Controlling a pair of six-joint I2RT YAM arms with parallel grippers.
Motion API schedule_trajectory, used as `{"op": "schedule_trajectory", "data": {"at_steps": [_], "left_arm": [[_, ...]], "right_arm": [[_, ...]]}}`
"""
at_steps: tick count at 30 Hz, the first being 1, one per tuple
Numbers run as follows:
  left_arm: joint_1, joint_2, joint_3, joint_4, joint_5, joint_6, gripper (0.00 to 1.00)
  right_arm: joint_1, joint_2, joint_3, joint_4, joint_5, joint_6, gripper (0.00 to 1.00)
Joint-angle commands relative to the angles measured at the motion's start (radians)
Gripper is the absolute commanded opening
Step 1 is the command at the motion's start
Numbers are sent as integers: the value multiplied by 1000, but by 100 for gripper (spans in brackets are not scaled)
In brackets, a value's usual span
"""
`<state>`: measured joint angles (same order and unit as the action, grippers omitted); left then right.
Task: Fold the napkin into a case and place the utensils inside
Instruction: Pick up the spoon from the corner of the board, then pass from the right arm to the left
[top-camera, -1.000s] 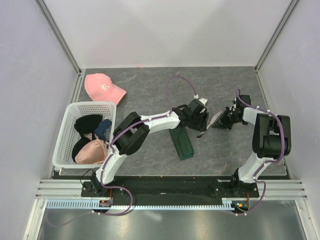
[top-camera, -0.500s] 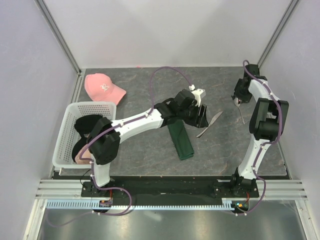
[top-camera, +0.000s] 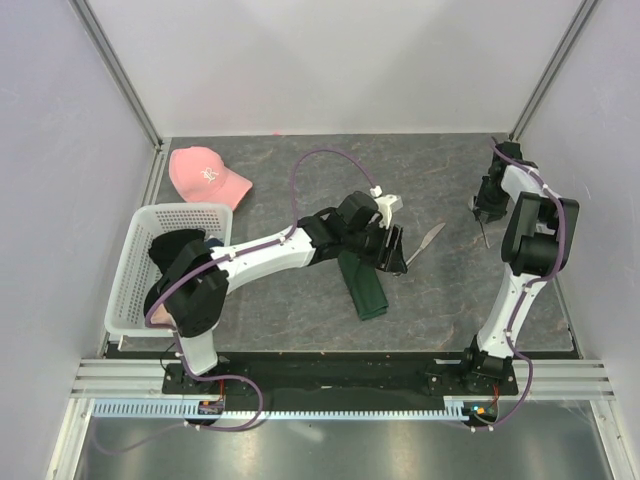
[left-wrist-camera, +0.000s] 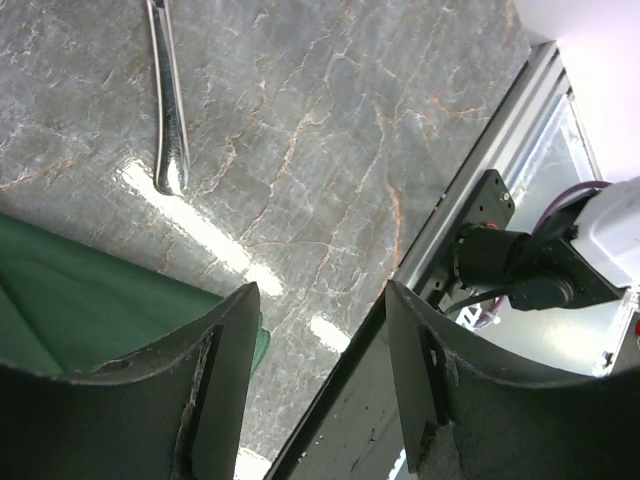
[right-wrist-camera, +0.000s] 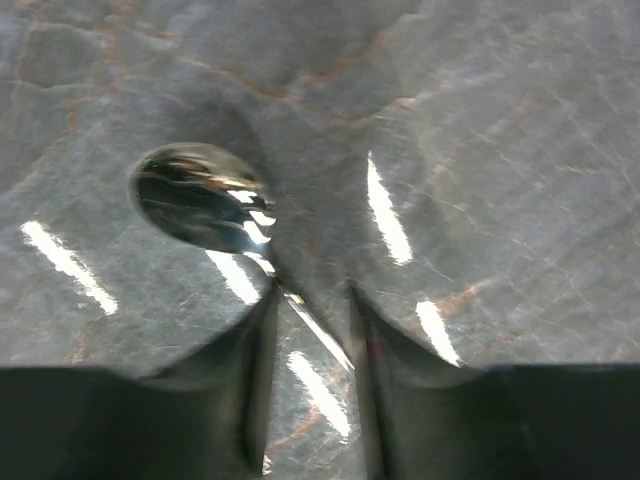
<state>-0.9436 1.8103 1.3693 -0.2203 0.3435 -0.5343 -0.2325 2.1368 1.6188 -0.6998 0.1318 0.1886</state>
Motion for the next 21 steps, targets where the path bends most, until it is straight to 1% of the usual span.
{"op": "schedule_trajectory", "data": {"at_steps": [1, 2, 3, 4, 5, 7, 8, 9, 11, 12, 13, 14, 15, 16, 17, 18, 21], "left_arm": [[-1, -52, -4, 52, 22, -13, 61], [-1, -48, -1, 52, 26, -9, 63], [-1, -42, 4, 53, 38, 0, 63], [0, -28, 16, 47, 38, 19, 64], [-1, -20, 23, 42, 29, 26, 66], [-1, 7, 51, 26, -6, 49, 68], [-1, 15, 60, 10, -24, 57, 68], [-1, 23, 66, 9, -52, 65, 68], [-3, 44, 82, 10, -70, 83, 69], [-4, 50, 103, 10, -81, 89, 69], [-6, 61, 115, 7, -84, 95, 69], [-9, 82, 126, 13, -92, 96, 70], [-14, 93, 151, 10, -103, 96, 70], [-14, 109, 163, 12, -100, 96, 70], [-14, 136, 177, 12, -92, 94, 70], [-12, 150, 207, -13, -93, 91, 70], [-12, 156, 220, -28, -80, 82, 69]], "right_arm": [[-1, 31, -46, 0, -67, 0, 28], [2, 31, -57, 2, -89, 5, 25], [2, 23, -63, 0, -128, 23, 14], [7, 15, -74, 11, -173, 29, 8], [18, 2, -103, 17, -184, 41, 1], [38, -69, -143, 39, -181, 92, 0], [51, -105, -202, 52, -187, 118, 0], [56, -194, -239, 69, -199, 138, 0], [58, -285, -339, 98, -233, 219, 0], [61, -367, -368, 102, -259, 239, 0], [67, -409, -396, 106, -282, 277, 0], [94, -449, -454, 112, -319, 293, 0], [113, -527, -482, 114, -339, 307, 0], [154, -564, -508, 121, -357, 339, 0], [169, -599, -558, 123, -401, 357, 0], [185, -673, -583, 126, -423, 379, 0], [274, -794, -663, 151, -468, 472, 0]]}}
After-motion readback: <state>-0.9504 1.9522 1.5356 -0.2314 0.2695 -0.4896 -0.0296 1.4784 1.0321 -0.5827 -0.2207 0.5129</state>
